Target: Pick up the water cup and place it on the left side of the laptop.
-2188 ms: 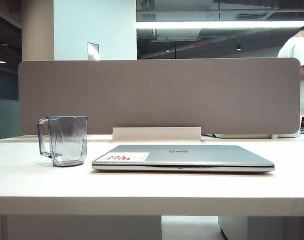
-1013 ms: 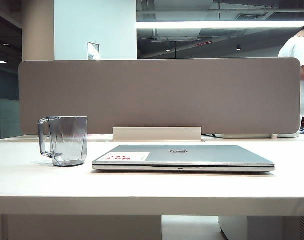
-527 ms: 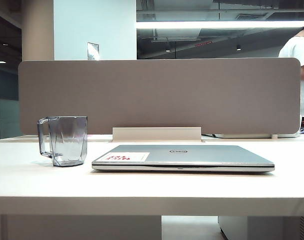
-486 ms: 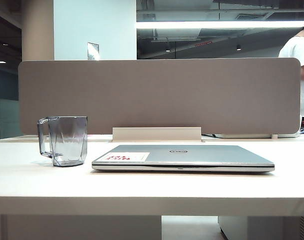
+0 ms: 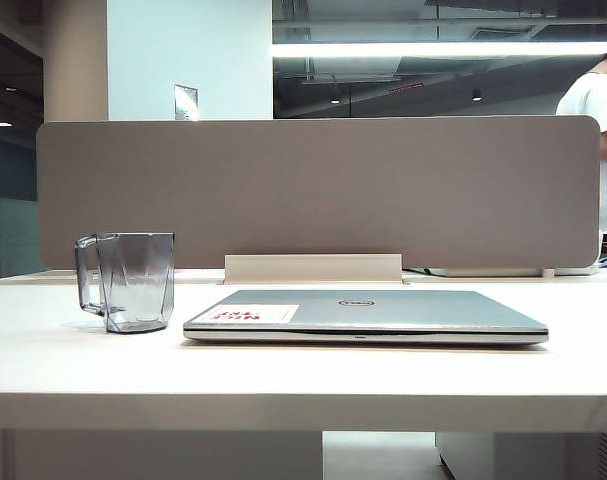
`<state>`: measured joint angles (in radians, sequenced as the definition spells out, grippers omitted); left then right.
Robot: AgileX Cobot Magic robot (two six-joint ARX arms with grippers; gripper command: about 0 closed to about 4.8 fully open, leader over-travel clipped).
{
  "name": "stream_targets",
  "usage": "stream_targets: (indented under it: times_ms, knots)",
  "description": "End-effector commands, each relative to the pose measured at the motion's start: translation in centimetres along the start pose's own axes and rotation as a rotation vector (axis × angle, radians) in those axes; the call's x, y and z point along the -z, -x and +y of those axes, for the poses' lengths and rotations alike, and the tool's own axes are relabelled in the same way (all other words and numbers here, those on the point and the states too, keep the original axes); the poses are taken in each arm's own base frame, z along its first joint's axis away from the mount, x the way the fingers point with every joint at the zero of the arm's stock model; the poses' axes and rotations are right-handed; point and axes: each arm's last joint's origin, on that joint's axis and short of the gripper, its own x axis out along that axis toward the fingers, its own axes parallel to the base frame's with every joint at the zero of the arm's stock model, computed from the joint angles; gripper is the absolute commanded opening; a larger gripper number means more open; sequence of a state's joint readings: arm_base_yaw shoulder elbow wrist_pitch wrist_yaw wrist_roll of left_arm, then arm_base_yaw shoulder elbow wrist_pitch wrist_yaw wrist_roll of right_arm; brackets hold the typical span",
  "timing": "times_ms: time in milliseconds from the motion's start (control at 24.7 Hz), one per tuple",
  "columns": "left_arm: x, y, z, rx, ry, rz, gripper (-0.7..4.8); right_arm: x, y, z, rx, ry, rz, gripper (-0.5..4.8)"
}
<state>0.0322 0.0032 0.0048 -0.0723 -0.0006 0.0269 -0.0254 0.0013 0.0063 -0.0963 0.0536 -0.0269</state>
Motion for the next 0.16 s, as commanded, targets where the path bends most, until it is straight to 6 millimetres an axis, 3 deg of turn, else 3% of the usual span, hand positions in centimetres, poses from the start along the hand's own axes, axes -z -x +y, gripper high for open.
stream_targets:
  times_ms: [41,162]
  knots:
    - [-0.15,0.02,-0.01,0.004,0.001,-0.008,0.75,0.08,-0.04,-0.02,0.008,0.003,-0.006,-0.05]
    - [-0.15,0.02,-0.01,0.004,0.001,-0.008,0.76,0.08,-0.04,-0.02,0.008,0.003,-0.006,-0.05]
